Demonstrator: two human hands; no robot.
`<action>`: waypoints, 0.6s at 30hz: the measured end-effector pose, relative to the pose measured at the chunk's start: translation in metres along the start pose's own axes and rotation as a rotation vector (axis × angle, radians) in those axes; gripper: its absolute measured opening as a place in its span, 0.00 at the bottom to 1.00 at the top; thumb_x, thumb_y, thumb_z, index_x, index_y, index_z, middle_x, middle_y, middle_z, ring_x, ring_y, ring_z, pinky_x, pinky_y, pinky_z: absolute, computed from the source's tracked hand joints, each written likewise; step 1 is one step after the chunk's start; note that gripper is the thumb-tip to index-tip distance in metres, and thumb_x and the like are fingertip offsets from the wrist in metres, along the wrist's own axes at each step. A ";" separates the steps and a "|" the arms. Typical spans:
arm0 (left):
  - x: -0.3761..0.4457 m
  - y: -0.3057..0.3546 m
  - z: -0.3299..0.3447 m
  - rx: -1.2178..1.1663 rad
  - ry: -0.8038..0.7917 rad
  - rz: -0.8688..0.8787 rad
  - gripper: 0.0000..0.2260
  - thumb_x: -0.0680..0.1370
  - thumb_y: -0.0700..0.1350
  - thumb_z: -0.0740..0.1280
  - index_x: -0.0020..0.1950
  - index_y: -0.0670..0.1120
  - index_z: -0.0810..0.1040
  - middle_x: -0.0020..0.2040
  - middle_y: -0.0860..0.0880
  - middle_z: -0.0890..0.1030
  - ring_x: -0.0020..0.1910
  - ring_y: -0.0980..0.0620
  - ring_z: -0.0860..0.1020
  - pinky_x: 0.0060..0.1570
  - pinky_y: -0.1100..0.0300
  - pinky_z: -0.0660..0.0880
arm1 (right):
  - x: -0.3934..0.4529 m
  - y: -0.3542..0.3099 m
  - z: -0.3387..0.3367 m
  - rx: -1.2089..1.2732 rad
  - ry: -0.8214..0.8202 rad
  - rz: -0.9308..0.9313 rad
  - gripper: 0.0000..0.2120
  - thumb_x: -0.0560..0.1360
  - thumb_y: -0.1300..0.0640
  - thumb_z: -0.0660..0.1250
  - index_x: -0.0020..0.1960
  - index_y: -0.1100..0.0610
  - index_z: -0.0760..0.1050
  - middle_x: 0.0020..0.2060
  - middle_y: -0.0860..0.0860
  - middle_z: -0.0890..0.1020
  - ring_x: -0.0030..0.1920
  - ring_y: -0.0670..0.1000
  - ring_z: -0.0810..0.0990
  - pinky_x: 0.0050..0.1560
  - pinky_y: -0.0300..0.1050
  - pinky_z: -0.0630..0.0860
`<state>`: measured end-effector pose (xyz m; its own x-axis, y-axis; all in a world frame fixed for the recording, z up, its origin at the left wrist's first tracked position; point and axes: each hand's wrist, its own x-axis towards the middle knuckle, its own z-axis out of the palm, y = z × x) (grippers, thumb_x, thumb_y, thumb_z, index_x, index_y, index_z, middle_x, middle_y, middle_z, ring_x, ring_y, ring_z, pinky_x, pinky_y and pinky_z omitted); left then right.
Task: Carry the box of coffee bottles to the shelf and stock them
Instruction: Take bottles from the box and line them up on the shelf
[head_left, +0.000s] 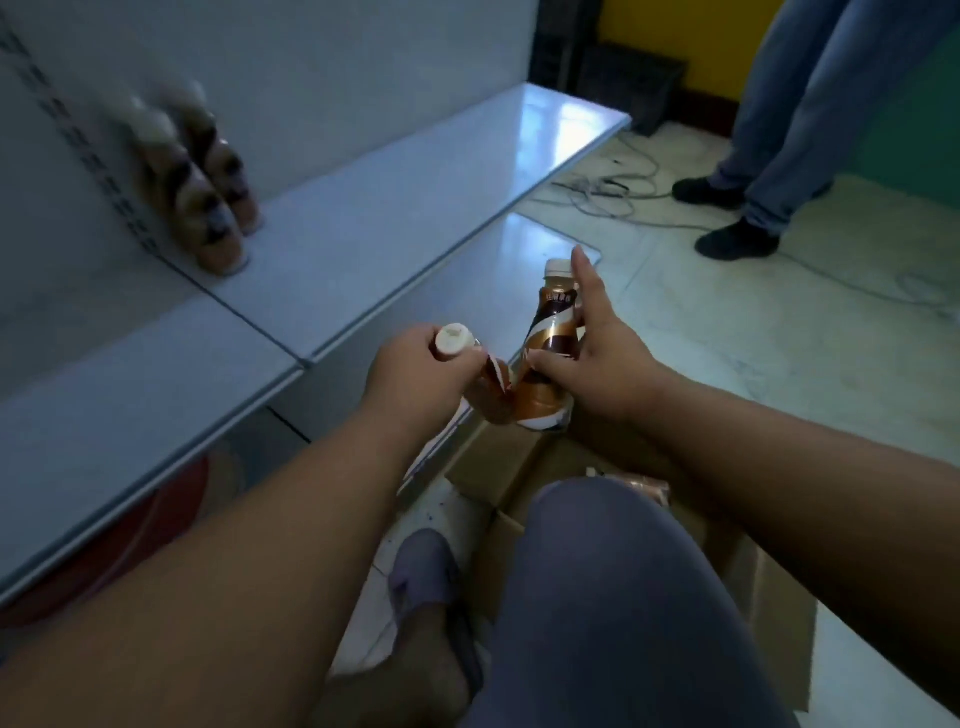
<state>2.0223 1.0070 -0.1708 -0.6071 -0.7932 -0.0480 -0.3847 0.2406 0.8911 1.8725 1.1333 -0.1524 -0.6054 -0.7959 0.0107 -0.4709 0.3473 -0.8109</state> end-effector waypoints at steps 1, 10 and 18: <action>-0.007 0.005 -0.020 -0.010 0.027 0.018 0.07 0.73 0.54 0.71 0.48 0.53 0.79 0.41 0.56 0.81 0.42 0.56 0.79 0.38 0.58 0.76 | -0.001 -0.019 0.006 0.001 0.006 -0.021 0.53 0.70 0.52 0.75 0.73 0.30 0.36 0.69 0.53 0.72 0.52 0.49 0.82 0.49 0.38 0.77; -0.058 0.026 -0.147 -0.393 0.325 -0.035 0.21 0.75 0.66 0.57 0.58 0.54 0.76 0.54 0.49 0.82 0.53 0.47 0.80 0.56 0.45 0.76 | -0.017 -0.152 0.062 0.043 -0.091 -0.201 0.31 0.63 0.45 0.77 0.62 0.47 0.70 0.49 0.44 0.81 0.48 0.45 0.81 0.52 0.49 0.81; -0.014 0.008 -0.174 -0.347 0.431 0.039 0.16 0.75 0.65 0.62 0.47 0.54 0.76 0.39 0.50 0.82 0.32 0.54 0.83 0.32 0.57 0.78 | 0.036 -0.165 0.106 0.316 -0.179 -0.170 0.16 0.69 0.44 0.73 0.51 0.50 0.75 0.45 0.50 0.84 0.45 0.48 0.84 0.50 0.50 0.81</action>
<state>2.1483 0.9226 -0.0842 -0.2492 -0.9620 0.1121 -0.0717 0.1337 0.9884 1.9960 0.9949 -0.0802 -0.4016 -0.9122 0.0813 -0.3172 0.0552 -0.9468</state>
